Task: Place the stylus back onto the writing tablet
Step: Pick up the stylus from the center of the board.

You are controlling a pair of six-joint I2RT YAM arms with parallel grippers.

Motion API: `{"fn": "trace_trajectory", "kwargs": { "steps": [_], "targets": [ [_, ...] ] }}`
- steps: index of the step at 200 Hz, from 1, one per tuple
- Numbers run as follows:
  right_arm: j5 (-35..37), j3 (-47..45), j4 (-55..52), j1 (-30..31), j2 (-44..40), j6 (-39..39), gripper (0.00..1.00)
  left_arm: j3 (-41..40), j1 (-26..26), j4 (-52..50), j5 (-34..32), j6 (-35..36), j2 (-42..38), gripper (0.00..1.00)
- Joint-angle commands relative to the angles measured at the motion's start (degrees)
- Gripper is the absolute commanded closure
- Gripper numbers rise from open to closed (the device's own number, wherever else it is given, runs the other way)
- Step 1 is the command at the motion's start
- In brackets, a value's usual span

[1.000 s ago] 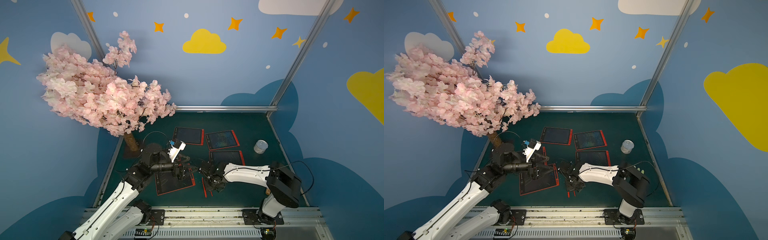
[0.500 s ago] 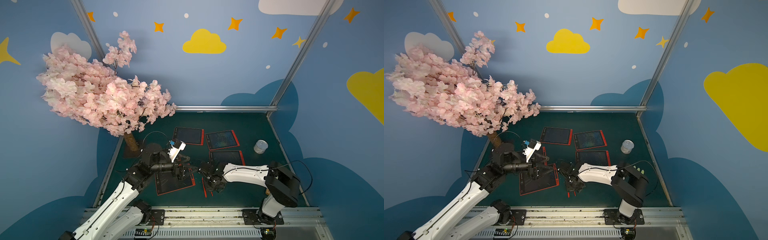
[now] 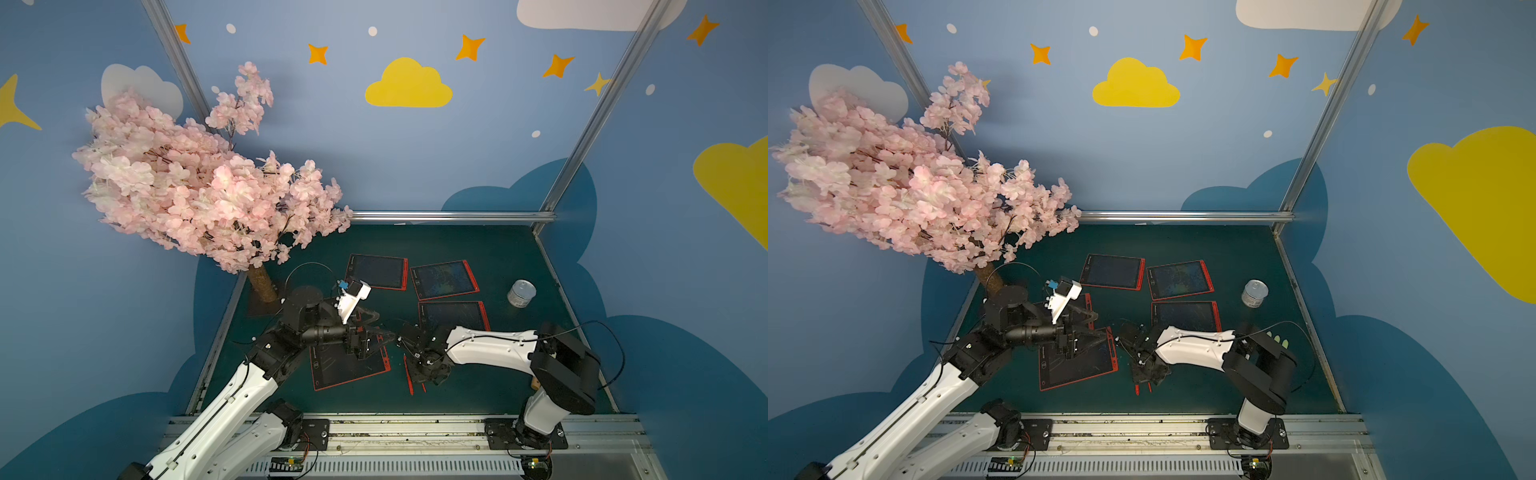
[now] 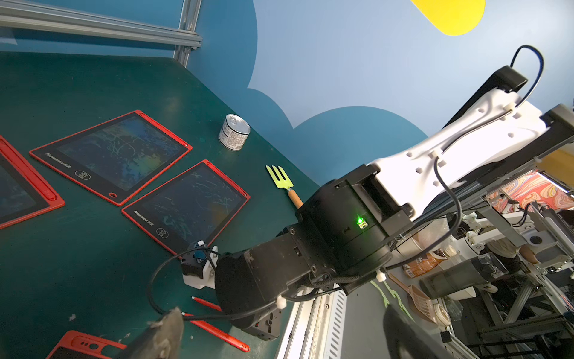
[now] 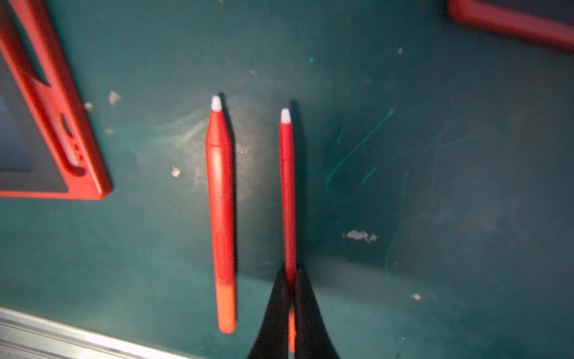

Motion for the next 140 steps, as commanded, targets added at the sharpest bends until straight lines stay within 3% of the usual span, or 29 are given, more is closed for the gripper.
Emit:
{"fn": "trace_trajectory", "kwargs": {
  "steps": [1, 41, 81, 116, 140],
  "targets": [
    [1.8, -0.5, -2.1, -0.3, -3.1, -1.3, 1.00, -0.9, 0.3, 1.8, -2.8, -0.9, 0.1, 0.01],
    [2.8, -2.5, -1.3, -2.1, -9.9, -3.1, 0.99, -1.5, 0.3, -0.6, -8.9, -1.8, 0.1, 0.01],
    [-0.3, -5.7, 2.7, -6.8, -17.3, -7.0, 0.99, -4.0, 0.3, -1.6, -14.9, -9.2, -0.1, 0.01],
    [-3.8, -6.7, 5.9, -9.4, -21.4, -11.4, 0.99, -5.7, -0.8, -0.3, -17.1, -15.3, 2.6, 0.01],
    [-5.3, -7.1, 6.9, -10.2, -23.7, -13.0, 0.99, -5.8, -1.8, 2.2, -17.0, -18.2, 6.0, 0.06]
  ]
}}
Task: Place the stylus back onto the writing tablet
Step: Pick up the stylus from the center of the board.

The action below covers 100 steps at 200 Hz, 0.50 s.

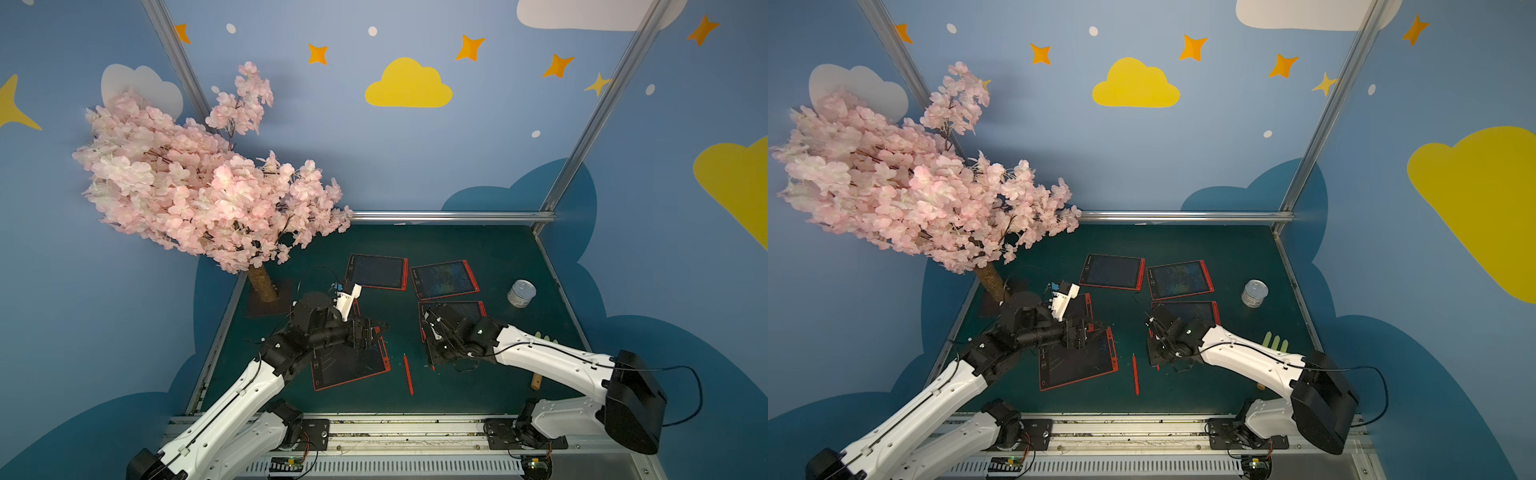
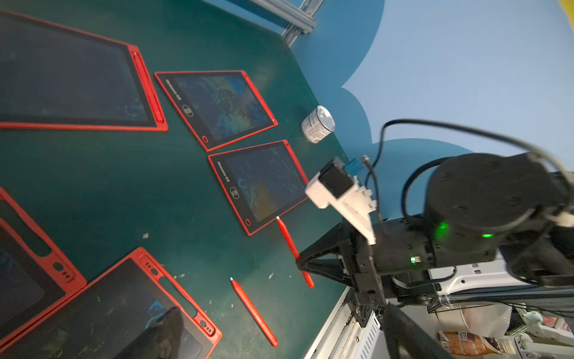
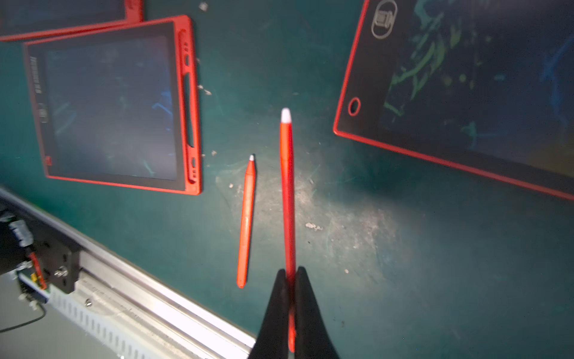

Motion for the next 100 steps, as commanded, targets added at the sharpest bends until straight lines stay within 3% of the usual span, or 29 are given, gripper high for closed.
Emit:
{"fn": "trace_trajectory", "kwargs": {
  "steps": [1, 43, 100],
  "targets": [
    [-2.7, -1.0, 2.3, -0.7, -2.6, -3.4, 0.99, -0.3, -0.9, 2.8, -1.1, -4.9, 2.6, 0.07],
    [-1.4, -3.6, 6.5, -1.4, -7.0, 1.3, 0.98, 0.6, -4.0, 9.1, 1.0, -8.0, 10.3, 0.16],
    [-2.1, -4.6, 9.4, -2.2, -10.8, 1.3, 0.97, 1.8, -6.8, 18.1, 3.7, -13.0, 18.6, 0.32]
  ]
}}
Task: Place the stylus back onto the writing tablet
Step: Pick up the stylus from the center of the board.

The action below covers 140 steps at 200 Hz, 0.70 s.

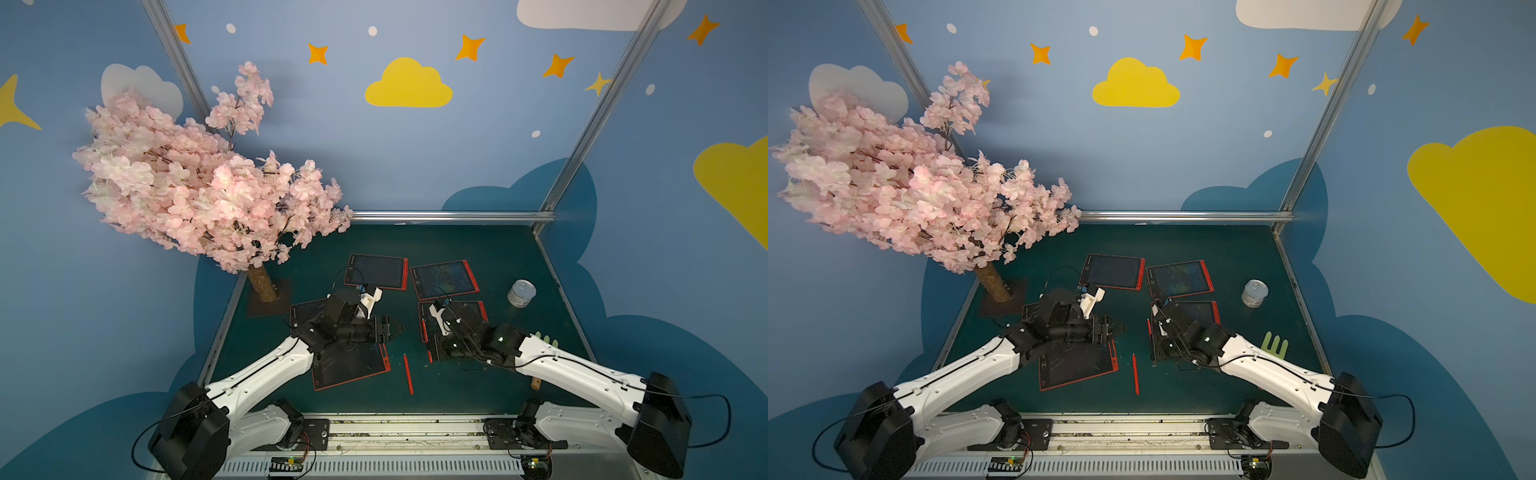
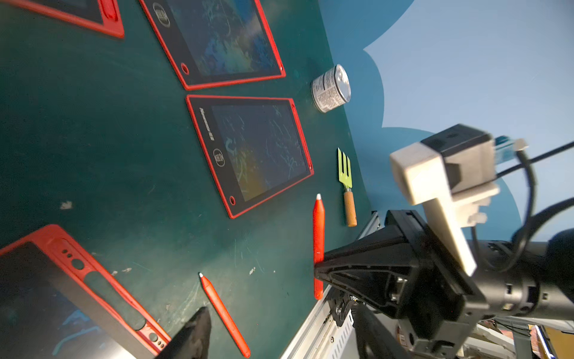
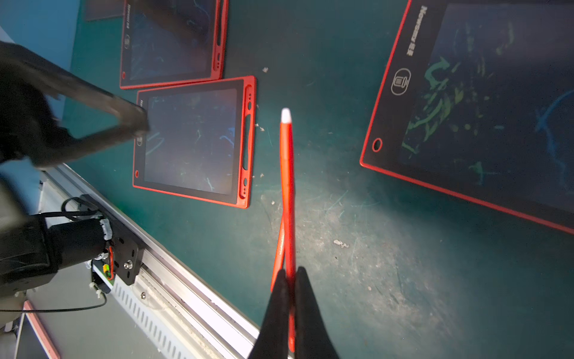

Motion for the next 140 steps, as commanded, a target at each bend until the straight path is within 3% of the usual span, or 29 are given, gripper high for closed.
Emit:
{"fn": "trace_trajectory", "kwargs": {
  "steps": [1, 60, 140],
  "targets": [
    [-0.6, -0.5, 2.7, -0.4, -1.7, 0.5, 0.97, 1.8, -0.7, 5.0, 1.6, -1.9, 1.6, 0.32],
    [-2.1, -0.2, 5.0, -0.4, -1.4, -0.2, 0.96, 1.8, -1.7, 10.6, 1.3, -3.9, 4.0, 0.39],
    [-8.7, 1.7, 7.1, -0.4, 2.5, -1.3, 0.96, 3.4, -3.6, 10.6, 0.6, -4.4, 6.1, 0.44]
  ]
}}
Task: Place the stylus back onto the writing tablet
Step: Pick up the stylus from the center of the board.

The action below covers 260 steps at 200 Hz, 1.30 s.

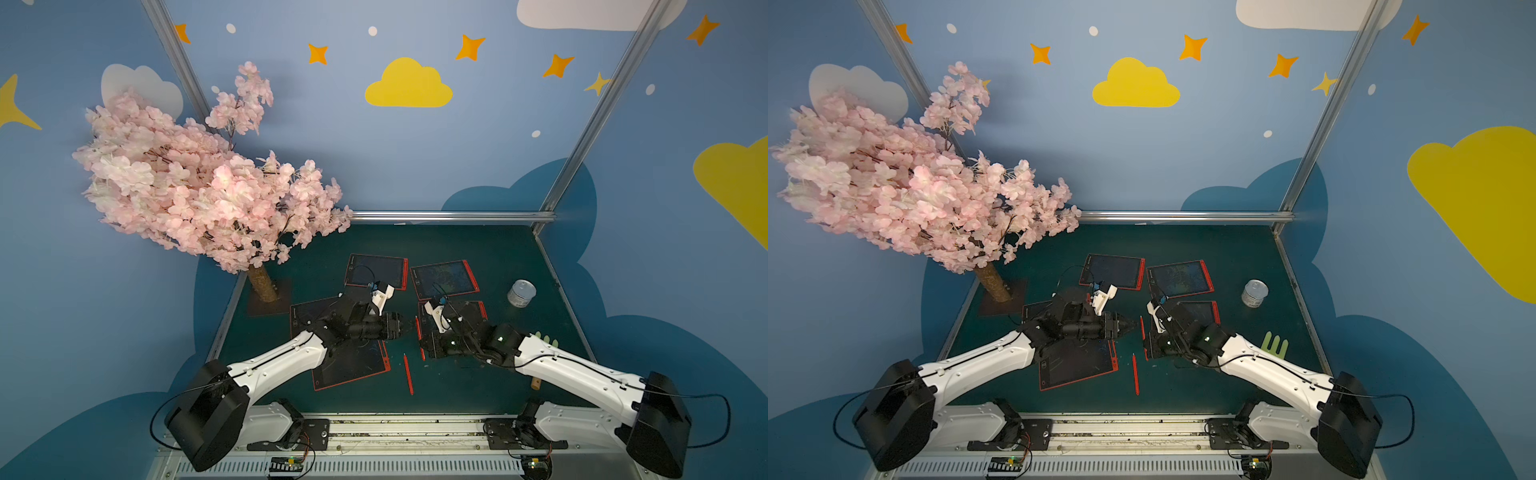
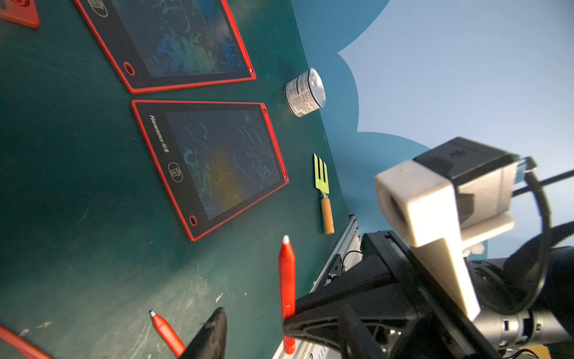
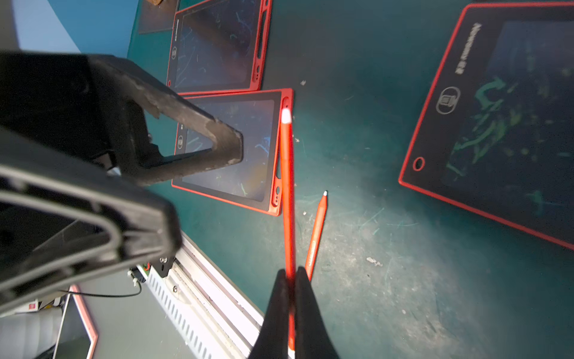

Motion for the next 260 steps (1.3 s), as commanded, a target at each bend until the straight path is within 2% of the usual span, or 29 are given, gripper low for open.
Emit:
{"fn": "trace_trajectory", "kwargs": {
  "steps": [1, 70, 148, 217, 260],
  "targets": [
    [-2.8, 1.9, 1.9, -0.3, 0.8, -1.0, 0.97, 1.9, -0.6, 0.7, 0.0, 0.0, 0.4, 0.44],
    [-4.0, 2.3, 4.1, -0.3, 1.9, -1.2, 0.97, 1.8, -1.3, 2.0, -0.7, -0.5, 1.7, 0.49],
    [-3.1, 3.4, 4.4, -0.3, 3.6, -0.7, 0.97, 0.6, -1.4, 3.5, -0.6, -1.4, 1.2, 0.68],
    [-2.6, 3.8, 4.4, -0.3, 3.6, -0.7, 0.97, 1.0, -2.5, 1.7, -1.2, 0.3, 2.1, 0.70],
    [-2.0, 3.9, 4.2, -0.3, 3.7, -0.4, 0.98, 1.3, -4.0, -0.9, -3.4, 2.9, 2.2, 0.77]
  ]
}}
